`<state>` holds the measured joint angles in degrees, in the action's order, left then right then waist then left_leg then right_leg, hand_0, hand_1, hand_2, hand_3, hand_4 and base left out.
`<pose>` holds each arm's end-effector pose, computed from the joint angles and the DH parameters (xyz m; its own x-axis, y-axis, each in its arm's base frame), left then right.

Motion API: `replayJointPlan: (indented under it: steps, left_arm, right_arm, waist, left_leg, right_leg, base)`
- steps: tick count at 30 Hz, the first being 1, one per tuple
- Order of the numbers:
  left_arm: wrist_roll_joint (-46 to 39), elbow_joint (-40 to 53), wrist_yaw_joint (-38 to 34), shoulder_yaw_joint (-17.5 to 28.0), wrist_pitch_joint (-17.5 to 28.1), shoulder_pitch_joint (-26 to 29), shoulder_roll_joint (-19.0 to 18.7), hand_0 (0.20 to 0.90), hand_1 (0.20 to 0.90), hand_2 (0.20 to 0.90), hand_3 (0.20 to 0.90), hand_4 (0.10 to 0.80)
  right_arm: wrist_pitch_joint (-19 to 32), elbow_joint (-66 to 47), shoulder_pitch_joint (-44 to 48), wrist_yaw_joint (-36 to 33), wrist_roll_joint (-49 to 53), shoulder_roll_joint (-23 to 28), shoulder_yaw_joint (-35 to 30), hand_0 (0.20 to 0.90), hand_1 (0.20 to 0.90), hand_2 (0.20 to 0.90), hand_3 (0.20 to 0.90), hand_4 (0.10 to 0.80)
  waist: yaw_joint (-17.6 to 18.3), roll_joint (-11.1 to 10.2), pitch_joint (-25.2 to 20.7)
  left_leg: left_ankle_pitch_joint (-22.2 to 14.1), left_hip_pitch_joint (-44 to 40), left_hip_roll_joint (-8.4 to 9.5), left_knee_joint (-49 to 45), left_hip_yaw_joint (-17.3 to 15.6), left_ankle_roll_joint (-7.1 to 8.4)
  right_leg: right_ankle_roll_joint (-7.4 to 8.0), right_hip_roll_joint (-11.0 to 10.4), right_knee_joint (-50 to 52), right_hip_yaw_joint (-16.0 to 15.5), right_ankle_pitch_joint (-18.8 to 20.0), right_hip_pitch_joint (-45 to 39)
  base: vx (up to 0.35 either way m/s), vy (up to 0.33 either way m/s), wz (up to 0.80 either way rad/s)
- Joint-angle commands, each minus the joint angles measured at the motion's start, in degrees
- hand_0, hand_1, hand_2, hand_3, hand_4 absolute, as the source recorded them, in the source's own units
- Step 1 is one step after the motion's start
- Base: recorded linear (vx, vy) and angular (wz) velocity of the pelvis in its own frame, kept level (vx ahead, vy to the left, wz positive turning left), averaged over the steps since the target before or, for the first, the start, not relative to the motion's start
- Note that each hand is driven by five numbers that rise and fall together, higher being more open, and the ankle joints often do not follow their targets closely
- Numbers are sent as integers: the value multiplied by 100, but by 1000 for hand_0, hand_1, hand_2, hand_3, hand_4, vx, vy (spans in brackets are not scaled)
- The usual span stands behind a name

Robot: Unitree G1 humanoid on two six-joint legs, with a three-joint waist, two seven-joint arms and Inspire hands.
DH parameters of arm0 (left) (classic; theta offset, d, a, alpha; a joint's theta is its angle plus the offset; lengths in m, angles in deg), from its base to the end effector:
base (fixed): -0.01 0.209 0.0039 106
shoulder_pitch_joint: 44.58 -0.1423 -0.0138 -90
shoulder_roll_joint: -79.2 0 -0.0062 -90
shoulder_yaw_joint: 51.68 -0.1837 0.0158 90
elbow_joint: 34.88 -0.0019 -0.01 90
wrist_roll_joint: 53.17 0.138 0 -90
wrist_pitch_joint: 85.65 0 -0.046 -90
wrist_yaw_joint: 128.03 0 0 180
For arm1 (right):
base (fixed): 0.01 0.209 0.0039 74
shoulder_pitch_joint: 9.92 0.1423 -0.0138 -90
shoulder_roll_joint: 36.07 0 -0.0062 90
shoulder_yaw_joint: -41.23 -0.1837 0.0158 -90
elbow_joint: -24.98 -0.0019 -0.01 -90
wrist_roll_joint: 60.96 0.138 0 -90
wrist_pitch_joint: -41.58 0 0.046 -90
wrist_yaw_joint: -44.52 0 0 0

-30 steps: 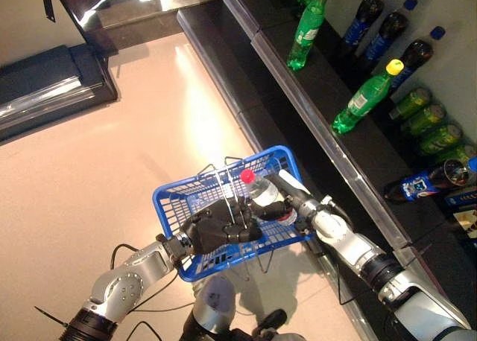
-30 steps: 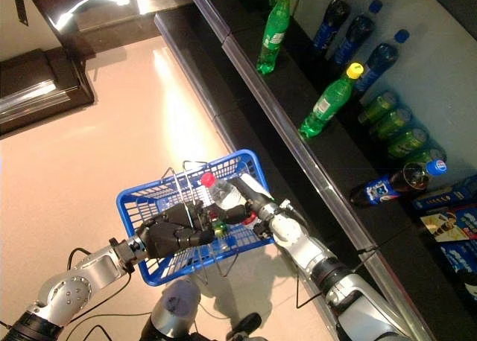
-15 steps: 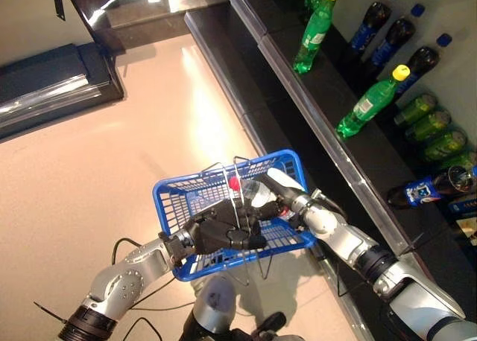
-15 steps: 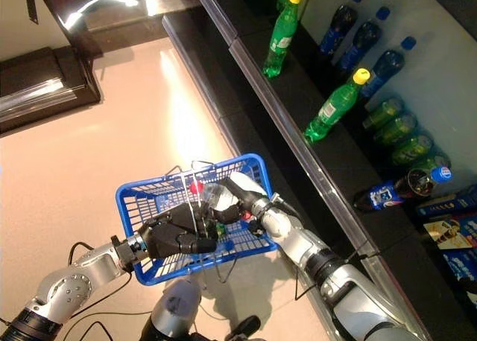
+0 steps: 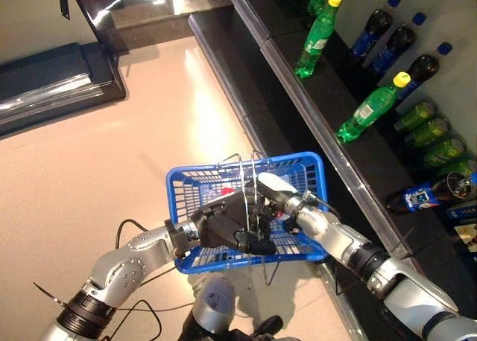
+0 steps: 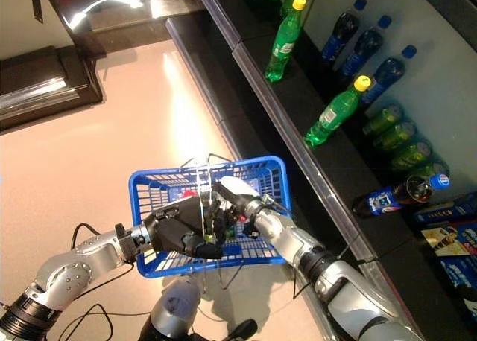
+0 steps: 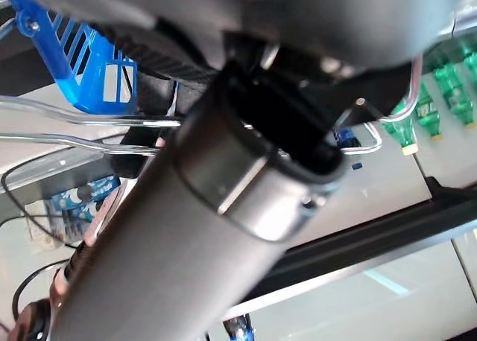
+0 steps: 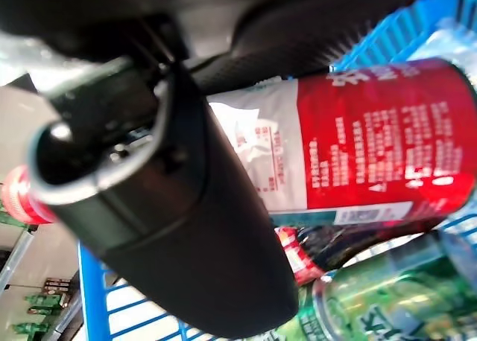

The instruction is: Pick up the drink and place into the basket.

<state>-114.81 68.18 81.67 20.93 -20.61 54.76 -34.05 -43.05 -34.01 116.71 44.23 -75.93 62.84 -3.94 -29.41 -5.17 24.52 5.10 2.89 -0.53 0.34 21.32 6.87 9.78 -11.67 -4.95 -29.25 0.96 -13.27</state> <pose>0.2139 0.1825 0.0983 0.4850 -0.8726 -0.0573 0.7718 0.4580 -0.4412 0.2871 -0.1202 0.0589 0.8175 0.5371 -0.2081 -0.4331 0.3351 -0.8368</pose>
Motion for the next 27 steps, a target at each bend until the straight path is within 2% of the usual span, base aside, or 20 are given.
replayJointPlan:
  steps: [1, 15, 27]
  left_arm:
    - [-909, 1659, 1407, -415, 956, 783, 1106, 300, 300, 300, 200, 100]
    - [-954, 1697, 1396, -505, 832, 987, 1226, 300, 300, 300, 200, 100]
    - [-997, 1699, 1483, -571, 698, 1056, 1323, 300, 300, 300, 200, 100]
  right_arm:
    - [480, 267, 410, -245, -71, -481, 667, 300, 300, 300, 200, 100]
    - [337, 781, 506, -16, -455, -922, 839, 300, 300, 300, 200, 100]
    - [-75, 1454, 610, -137, -1120, -1250, 880, 300, 300, 300, 200, 100]
  waist:
    - [116, 26, -2093]
    - [49, 1, -2162]
    - [-56, 17, -2201]
  left_leg:
    - [-154, -423, -185, 466, 169, -5]
    - [-159, -430, -171, 466, 226, -8]
    - [-136, -432, -148, 466, 323, -23]
  right_leg:
    - [-75, 121, 59, 33, -220, -281]
    - [-81, 129, 42, 17, -221, -303]
    - [-90, 127, 57, -67, -215, -315]
  base:
    - [0, 0, 0]
    - [0, 0, 0]
    - [2, 2, 1]
